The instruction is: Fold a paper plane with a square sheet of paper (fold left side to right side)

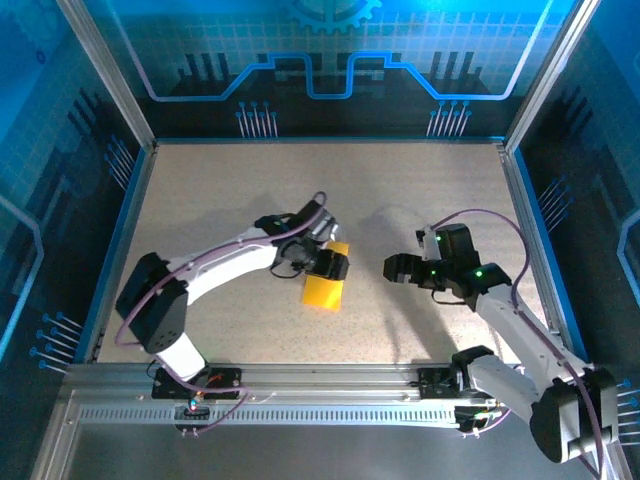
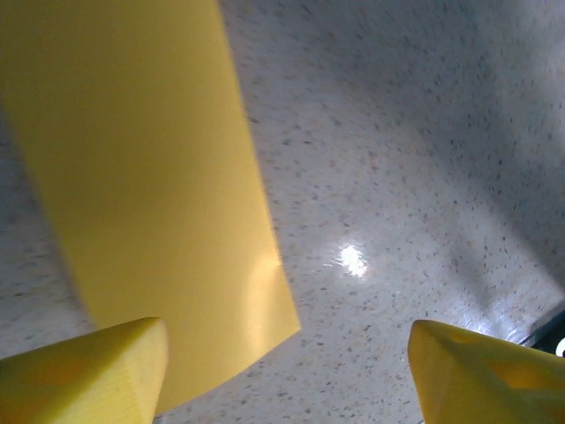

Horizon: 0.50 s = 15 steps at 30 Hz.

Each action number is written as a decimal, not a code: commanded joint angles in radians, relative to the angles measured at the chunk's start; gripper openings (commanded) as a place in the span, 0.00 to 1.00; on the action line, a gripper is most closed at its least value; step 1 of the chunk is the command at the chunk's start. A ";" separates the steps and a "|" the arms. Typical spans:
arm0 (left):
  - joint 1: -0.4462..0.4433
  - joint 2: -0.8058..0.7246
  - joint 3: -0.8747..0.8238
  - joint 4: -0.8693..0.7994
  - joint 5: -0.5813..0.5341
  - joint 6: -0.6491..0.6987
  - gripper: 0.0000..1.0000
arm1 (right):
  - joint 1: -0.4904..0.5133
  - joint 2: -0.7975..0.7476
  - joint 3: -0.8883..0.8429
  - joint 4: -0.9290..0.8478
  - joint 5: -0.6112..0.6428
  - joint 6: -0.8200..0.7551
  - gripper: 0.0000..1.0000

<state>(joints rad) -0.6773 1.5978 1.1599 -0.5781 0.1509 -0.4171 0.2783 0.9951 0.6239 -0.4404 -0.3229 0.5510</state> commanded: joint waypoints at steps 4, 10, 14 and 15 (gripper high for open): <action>0.148 -0.022 -0.144 0.180 0.202 -0.013 0.76 | 0.072 0.090 -0.013 0.174 -0.078 0.080 0.86; 0.212 0.056 -0.188 0.297 0.300 -0.005 0.75 | 0.119 0.151 -0.010 0.243 -0.083 0.097 0.86; 0.232 0.114 -0.194 0.362 0.358 -0.011 0.71 | 0.146 0.191 -0.007 0.280 -0.091 0.110 0.86; 0.232 0.128 -0.191 0.369 0.368 -0.009 0.70 | 0.150 0.198 -0.006 0.286 -0.091 0.112 0.86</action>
<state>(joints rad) -0.4568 1.6932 0.9787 -0.2825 0.4313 -0.4213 0.4076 1.1748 0.6086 -0.2070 -0.3897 0.6407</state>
